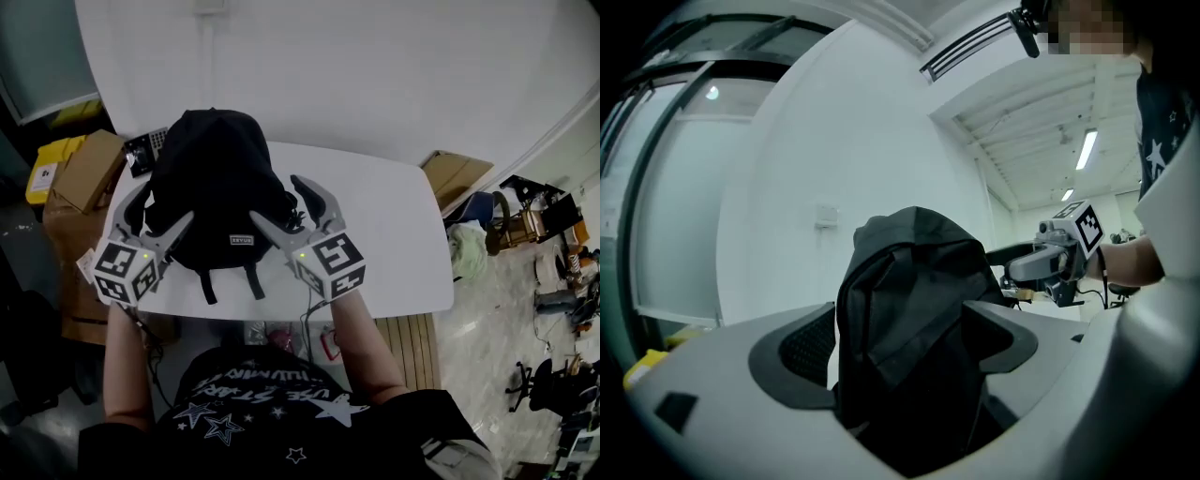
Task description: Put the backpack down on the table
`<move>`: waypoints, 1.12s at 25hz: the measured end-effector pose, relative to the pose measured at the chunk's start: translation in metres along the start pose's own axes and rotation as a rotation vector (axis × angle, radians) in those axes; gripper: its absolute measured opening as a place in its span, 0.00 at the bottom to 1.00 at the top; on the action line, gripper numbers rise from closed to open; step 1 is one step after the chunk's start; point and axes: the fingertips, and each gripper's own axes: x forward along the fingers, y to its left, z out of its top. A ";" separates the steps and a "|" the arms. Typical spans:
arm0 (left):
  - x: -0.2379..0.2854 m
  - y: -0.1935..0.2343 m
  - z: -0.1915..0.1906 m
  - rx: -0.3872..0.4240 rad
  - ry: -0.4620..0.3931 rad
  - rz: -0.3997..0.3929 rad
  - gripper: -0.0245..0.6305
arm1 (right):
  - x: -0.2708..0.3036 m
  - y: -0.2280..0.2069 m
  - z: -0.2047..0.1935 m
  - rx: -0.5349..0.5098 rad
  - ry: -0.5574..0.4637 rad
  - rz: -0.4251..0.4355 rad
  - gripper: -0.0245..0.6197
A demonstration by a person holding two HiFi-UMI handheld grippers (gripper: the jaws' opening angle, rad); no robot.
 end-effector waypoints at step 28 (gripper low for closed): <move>-0.082 -0.195 -0.016 -0.053 0.002 0.107 0.15 | -0.167 0.054 -0.029 0.051 -0.031 0.170 0.11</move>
